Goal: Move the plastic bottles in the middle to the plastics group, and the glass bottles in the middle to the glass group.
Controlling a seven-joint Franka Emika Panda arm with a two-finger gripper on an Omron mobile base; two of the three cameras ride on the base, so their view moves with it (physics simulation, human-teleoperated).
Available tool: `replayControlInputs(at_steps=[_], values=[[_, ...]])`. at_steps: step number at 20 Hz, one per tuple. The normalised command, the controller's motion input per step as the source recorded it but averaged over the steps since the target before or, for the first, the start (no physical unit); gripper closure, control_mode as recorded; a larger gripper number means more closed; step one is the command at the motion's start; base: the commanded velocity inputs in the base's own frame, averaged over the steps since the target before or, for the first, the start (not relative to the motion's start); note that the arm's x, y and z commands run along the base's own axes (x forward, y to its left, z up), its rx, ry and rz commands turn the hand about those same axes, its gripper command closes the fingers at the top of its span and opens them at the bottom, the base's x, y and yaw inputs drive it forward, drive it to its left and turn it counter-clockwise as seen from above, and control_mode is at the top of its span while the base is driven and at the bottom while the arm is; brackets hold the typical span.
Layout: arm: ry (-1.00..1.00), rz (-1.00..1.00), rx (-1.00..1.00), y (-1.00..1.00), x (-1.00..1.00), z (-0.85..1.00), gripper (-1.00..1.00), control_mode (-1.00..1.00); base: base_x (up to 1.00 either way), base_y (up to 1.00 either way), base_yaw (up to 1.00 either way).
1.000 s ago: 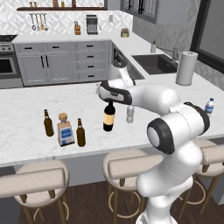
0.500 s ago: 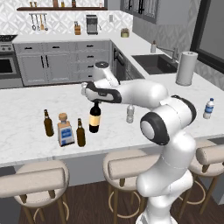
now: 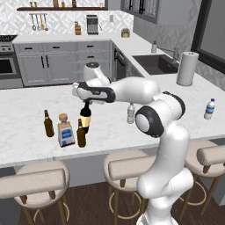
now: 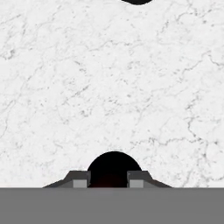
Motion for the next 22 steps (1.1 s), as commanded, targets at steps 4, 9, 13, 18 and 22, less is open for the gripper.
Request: replayControlInputs(at_steps=[4,9,13,18,22], values=[[0.06,0.0,0.01,0.3,0.24,-0.21,1.0,-1.0,0.0,0.0,0.0],[0.0,0.0,0.0,0.21,0.29,-0.24,1.0,-1.0,0.0,0.0,0.0],[0.0,0.0,0.0,0.24,0.23,-0.24,1.0,-1.0,0.0,0.0,0.0],[0.0,-0.02,0.0,0.03,-0.11,-0.3,1.0,-1.0,0.0,0.0,0.0],[0.0,-0.05,0.0,-0.06,-0.32,-0.35,1.0,-1.0,0.0,0.0,0.0]])
